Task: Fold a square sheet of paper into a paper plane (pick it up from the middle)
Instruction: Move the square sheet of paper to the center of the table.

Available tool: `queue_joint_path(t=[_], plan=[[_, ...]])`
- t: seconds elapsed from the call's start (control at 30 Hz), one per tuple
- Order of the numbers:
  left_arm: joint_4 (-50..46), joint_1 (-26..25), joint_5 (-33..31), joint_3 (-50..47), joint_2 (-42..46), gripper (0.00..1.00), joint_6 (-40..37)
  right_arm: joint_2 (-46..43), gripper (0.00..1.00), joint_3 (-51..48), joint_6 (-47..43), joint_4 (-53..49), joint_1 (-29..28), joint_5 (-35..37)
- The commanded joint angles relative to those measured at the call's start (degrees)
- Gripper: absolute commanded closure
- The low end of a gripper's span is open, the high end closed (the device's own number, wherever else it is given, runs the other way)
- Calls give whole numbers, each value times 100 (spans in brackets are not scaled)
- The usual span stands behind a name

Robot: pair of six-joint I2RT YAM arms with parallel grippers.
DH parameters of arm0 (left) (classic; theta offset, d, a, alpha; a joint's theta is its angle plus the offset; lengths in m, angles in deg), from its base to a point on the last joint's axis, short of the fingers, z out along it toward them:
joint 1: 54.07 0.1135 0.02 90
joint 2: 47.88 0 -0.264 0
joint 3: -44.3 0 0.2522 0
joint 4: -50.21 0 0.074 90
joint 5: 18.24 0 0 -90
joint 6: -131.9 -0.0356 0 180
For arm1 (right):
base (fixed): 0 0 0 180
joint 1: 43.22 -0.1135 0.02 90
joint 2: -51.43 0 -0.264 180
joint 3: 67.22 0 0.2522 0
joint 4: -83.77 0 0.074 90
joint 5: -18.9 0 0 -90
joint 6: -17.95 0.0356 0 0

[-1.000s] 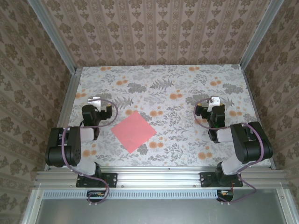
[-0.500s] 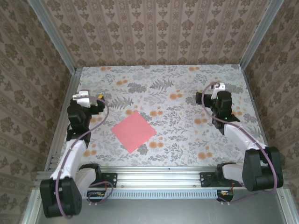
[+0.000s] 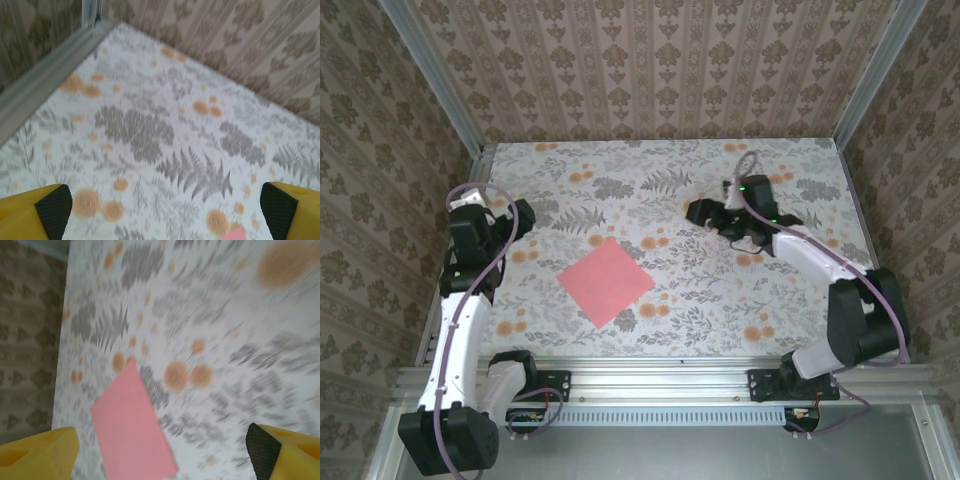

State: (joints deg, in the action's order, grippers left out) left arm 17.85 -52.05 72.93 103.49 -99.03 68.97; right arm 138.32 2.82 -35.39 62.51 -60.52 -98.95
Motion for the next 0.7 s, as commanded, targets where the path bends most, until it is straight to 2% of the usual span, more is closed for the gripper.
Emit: queue_joint_path(t=[0.0, 0.13, 0.27, 0.37, 0.53, 0.67], plan=[[-916, 50, 251, 405, 90, 0, 247, 416, 13, 874, 221, -906, -698, -227], [-1326, 44, 610, 491, 163, 0, 127, 1325, 15, 2074, -63, -1792, -1475, 41], [-1176, 51, 1008, 3, 261, 0, -27, 2288, 20, 2506, -208, -1612, -2034, 44], [-1150, 38, 1134, -331, 464, 0, 22, 2795, 25, 2669, -241, -1306, -2311, -42], [-1481, 36, 1248, -571, 943, 0, -61, 3431, 26, 3405, -537, -1842, -2576, 337], [-1529, 39, 1385, -702, 1098, 0, 85, 3994, 26, 4040, -632, -2233, -2624, 211]])
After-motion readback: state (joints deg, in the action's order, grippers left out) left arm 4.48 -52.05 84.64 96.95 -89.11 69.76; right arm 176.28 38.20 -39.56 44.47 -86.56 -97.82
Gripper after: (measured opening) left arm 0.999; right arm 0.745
